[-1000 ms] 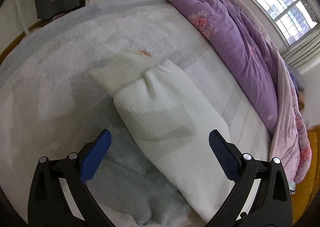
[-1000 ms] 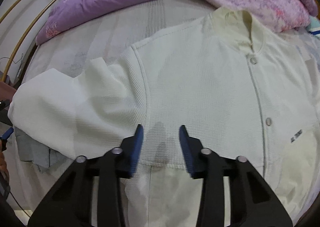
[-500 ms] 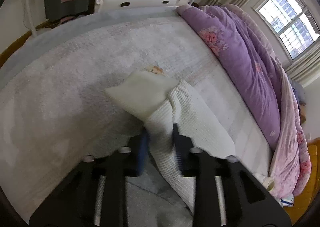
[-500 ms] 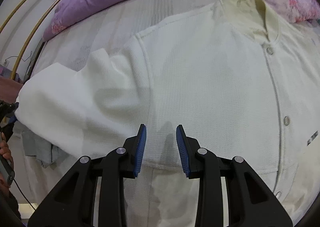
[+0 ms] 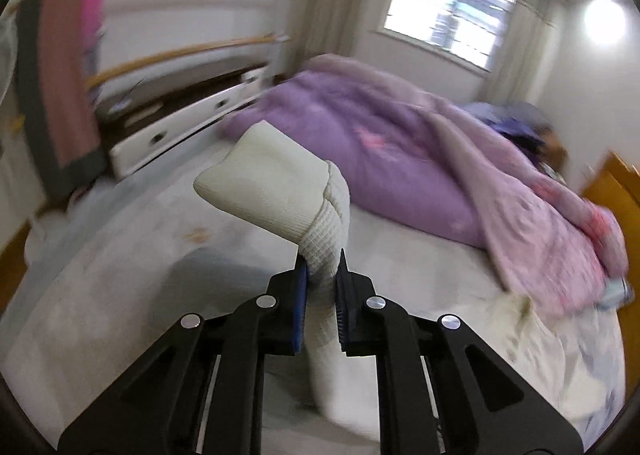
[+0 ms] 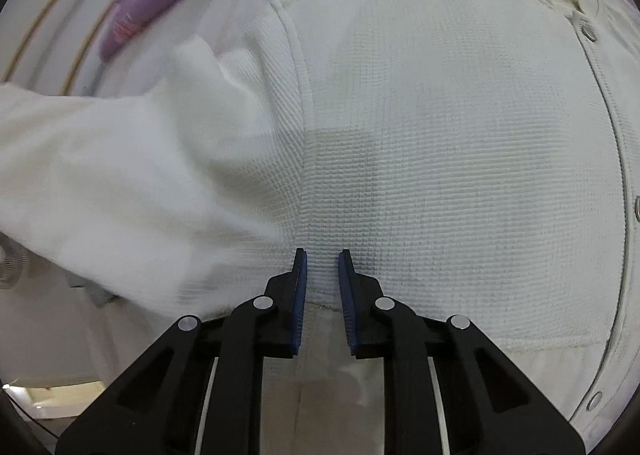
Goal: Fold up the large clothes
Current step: 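Grasp the sleeve cuff with the left gripper and fold it across the jacket body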
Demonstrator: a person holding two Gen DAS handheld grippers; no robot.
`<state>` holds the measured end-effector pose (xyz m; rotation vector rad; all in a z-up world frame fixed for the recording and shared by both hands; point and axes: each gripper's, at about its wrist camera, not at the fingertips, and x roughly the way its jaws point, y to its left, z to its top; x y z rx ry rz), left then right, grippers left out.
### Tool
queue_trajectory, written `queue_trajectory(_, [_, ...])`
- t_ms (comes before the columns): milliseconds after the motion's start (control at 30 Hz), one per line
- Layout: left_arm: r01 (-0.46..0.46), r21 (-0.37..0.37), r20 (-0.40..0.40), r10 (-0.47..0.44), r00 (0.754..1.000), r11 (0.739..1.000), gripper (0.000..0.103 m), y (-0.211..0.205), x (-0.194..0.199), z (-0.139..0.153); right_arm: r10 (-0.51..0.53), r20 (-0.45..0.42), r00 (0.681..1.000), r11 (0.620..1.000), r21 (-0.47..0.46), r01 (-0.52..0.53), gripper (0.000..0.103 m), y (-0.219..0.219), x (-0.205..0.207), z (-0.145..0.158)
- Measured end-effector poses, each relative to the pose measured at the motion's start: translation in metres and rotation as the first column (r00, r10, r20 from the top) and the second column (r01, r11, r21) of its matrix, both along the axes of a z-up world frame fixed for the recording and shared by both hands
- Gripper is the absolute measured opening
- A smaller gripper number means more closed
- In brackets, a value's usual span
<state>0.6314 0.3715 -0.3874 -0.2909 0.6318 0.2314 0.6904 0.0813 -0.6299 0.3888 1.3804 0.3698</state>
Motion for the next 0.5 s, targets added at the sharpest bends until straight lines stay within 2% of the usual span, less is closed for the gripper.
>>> queue_trajectory(67, [0.069,0.005,0.011,-0.069,0.998,0.998,0.012,-0.049,0.001,0.006,-0.029,0.028,0.999,0.999,0.032,0.028,0.016,-0.026,-0.006,0.013])
queue_trajectory(167, [0.140,0.031,0.002,-0.140,0.990,0.990,0.012,-0.115,0.012,-0.002,-0.096,0.083,0.992,0.994,0.058,0.091,0.016,-0.094,-0.019,0.038])
queue_trajectory(267, [0.224,-0.023,-0.023,-0.224,0.974,0.974,0.012,-0.190,0.028,-0.025,-0.160,0.130,0.978,0.986,0.068,0.152,0.018,-0.166,-0.029,0.058])
queue_trajectory(367, [0.324,-0.060,-0.093,-0.329,0.940,0.944,0.012,-0.280,0.042,-0.071,-0.216,0.150,0.965,0.976,0.064,0.209,0.018,-0.228,-0.037,0.065])
queue_trajectory(400, [0.344,-0.072,-0.111,-0.350,0.930,0.936,0.012,-0.299,0.042,-0.086,-0.227,0.148,0.963,0.974,0.058,0.221,0.018,-0.242,-0.040,0.063])
queue_trajectory(467, [0.392,-0.079,-0.178,-0.400,0.899,0.916,0.012,-0.342,0.044,-0.122,-0.253,0.125,0.959,0.968,0.032,0.250,0.022,-0.279,-0.043,0.052])
queue_trajectory(500, [0.420,-0.080,-0.235,-0.426,0.874,0.904,0.013,-0.365,0.044,-0.144,-0.264,0.110,0.958,0.965,0.032,0.262,0.024,-0.291,-0.045,0.048])
